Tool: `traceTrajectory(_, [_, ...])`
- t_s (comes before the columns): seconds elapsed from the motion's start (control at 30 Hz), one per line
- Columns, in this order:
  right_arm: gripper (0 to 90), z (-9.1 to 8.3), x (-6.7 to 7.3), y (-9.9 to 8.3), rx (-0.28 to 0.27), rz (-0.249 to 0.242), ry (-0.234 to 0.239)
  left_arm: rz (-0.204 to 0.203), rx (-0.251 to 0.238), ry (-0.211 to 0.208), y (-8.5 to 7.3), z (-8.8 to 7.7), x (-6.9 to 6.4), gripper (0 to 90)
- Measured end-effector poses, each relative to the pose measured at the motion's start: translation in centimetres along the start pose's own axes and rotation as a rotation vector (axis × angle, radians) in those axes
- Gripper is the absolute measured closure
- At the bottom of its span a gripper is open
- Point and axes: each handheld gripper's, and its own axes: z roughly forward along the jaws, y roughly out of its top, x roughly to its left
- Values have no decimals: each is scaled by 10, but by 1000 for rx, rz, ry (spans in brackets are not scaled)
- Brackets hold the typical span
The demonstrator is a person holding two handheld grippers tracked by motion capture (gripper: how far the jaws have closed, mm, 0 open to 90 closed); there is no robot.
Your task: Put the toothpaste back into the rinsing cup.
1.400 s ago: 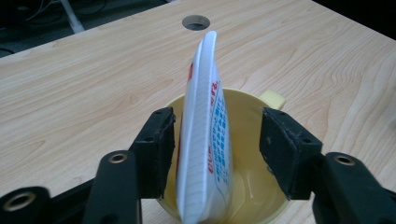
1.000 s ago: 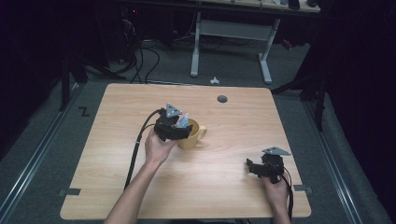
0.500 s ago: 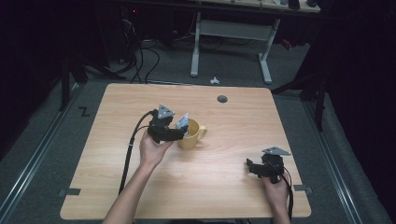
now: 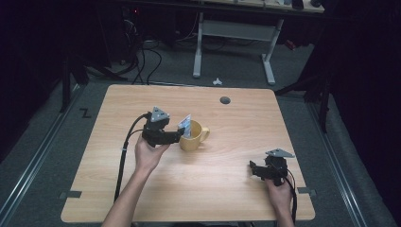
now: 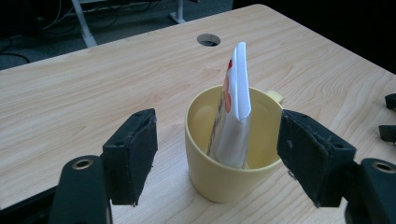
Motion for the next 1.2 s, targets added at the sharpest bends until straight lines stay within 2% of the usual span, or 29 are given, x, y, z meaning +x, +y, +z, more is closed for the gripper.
traceTrajectory(0.1, [148, 0, 0, 0, 0, 0, 0, -1, -6, 5, 0, -3, 1, 293])
traceTrajectory(0.3, [148, 0, 0, 0, 0, 0, 0, -28, -22, 13, -5, -10, 7, 299])
traceTrajectory(0.93, [148, 0, 0, 0, 0, 0, 0, -53, -55, 48, -11, -34, 19, 320])
traceTrajectory(1.2, [148, 0, 0, 0, 0, 0, -1, -34, -63, 77, -14, -42, 19, 335])
